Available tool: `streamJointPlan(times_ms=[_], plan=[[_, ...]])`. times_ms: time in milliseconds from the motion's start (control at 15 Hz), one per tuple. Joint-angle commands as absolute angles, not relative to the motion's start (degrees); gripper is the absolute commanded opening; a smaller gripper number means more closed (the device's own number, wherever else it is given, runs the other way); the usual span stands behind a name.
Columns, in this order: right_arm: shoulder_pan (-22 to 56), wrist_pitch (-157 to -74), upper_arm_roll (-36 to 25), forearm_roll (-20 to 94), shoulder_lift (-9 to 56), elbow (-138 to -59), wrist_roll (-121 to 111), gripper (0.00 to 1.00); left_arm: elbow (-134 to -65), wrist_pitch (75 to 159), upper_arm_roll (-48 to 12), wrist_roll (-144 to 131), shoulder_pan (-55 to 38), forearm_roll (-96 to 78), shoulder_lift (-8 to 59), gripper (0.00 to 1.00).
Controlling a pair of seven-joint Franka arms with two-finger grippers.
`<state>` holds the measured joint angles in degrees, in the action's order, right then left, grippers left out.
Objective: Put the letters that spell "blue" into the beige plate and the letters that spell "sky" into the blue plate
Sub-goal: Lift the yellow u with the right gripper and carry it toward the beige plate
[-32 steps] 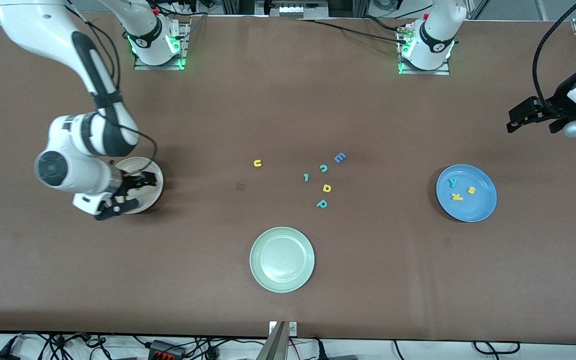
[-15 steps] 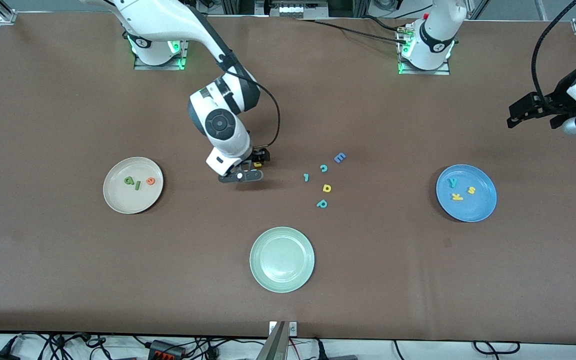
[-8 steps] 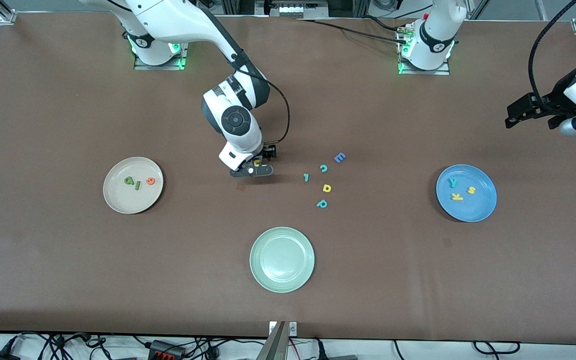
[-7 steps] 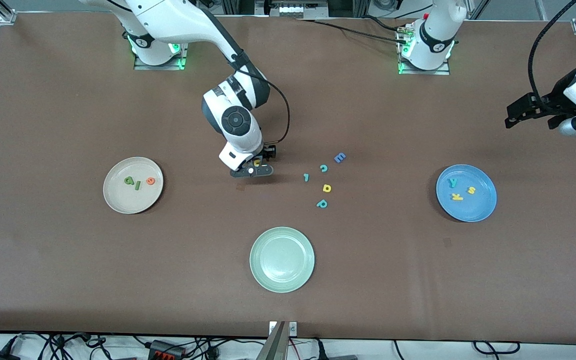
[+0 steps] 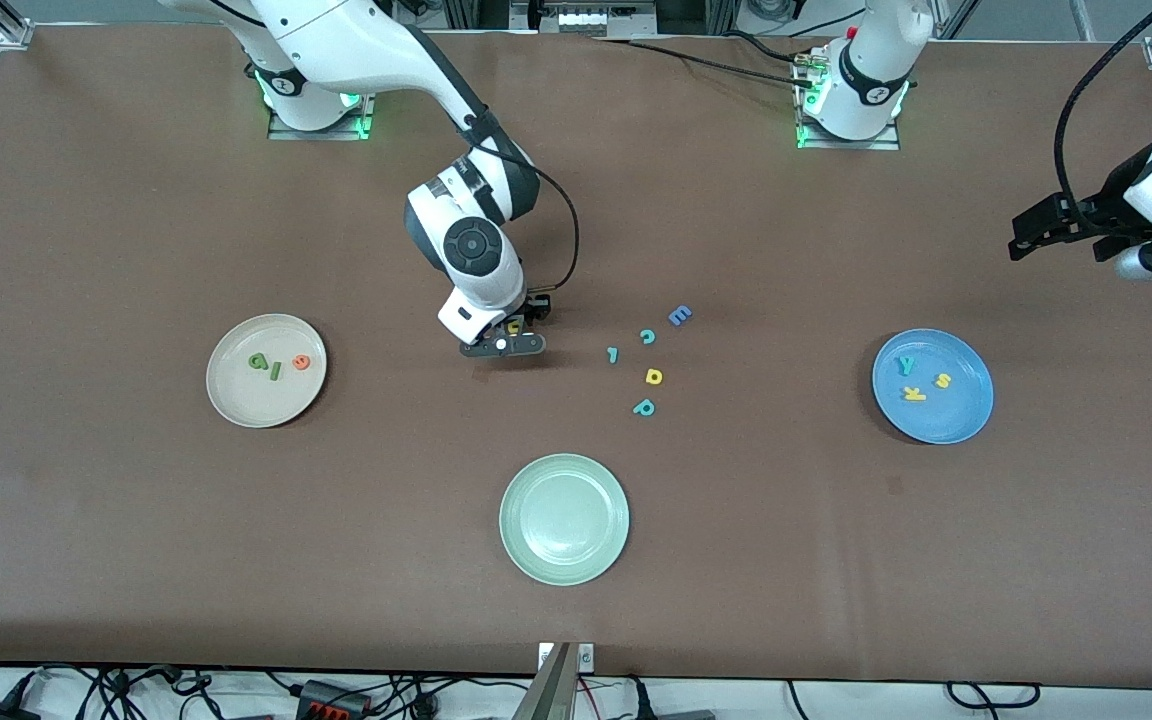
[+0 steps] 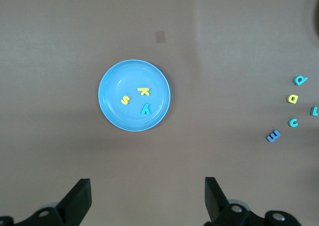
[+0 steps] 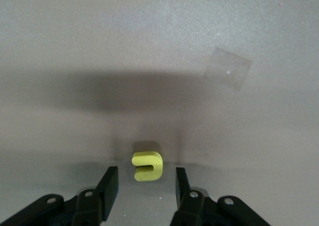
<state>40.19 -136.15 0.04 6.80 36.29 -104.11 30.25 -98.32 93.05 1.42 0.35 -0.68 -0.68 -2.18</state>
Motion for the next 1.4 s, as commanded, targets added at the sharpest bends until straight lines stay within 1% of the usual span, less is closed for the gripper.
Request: streamJointPlan(times_ms=[0, 134, 200, 334, 535, 601, 869, 1002, 1136, 1270, 1337], plan=[[40.87, -136.14, -0.44, 6.24, 37.97, -101.61, 30.85, 0.54, -97.38, 92.11, 0.97, 0.00, -0.35, -0.35, -1.76, 1.00], [40.87, -136.14, -0.44, 6.15, 37.97, -101.60, 30.85, 0.54, -97.29, 92.11, 0.97, -0.26, -0.61, -0.35, -1.58, 1.00], [40.87, -136.14, -0.44, 6.15, 37.97, -101.60, 30.85, 0.51, -97.29, 92.11, 0.97, -0.26, -0.62, -0.35, -1.58, 1.00], [40.87, -135.97, -0.44, 6.06, 38.14, -101.60, 30.68, 0.49, -97.21, 92.11, 0.97, -0.26, -0.62, -0.35, -1.58, 1.00], [40.87, -135.97, -0.62, 5.63, 38.14, -101.69, 30.59, 0.41, -97.21, 92.11, 0.97, -0.18, -0.35, -0.35, -1.58, 1.00], [40.87, -135.97, -0.70, 5.63, 38.14, -101.69, 30.50, 0.41, -97.29, 92.11, 0.97, -0.18, -0.26, -0.35, -1.58, 1.00], [40.78, -135.97, -0.70, 5.62, 38.14, -101.60, 30.24, 0.34, -97.29, 92.02, 0.97, -0.18, -0.44, -0.35, -1.58, 1.00], [40.78, -135.97, -0.70, 5.62, 38.14, -101.69, 30.06, 0.28, -97.21, 91.76, 0.97, -0.26, -0.70, -0.35, -1.58, 1.00], [40.69, -135.97, -0.79, 5.62, 38.14, -101.60, 29.97, 0.19, -97.12, 91.76, 0.97, -0.26, -0.79, -0.35, -1.58, 1.00], [40.52, -135.88, -0.79, 5.71, 37.88, -101.60, 30.23, 0.15, -97.12, 91.85, 0.97, -0.35, -0.79, -0.35, -1.49, 1.00], [40.08, -135.88, -0.79, 5.71, 37.71, -101.60, 30.23, 0.14, -97.12, 91.93, 0.97, -0.26, -0.70, -0.35, -1.15, 1.00]])
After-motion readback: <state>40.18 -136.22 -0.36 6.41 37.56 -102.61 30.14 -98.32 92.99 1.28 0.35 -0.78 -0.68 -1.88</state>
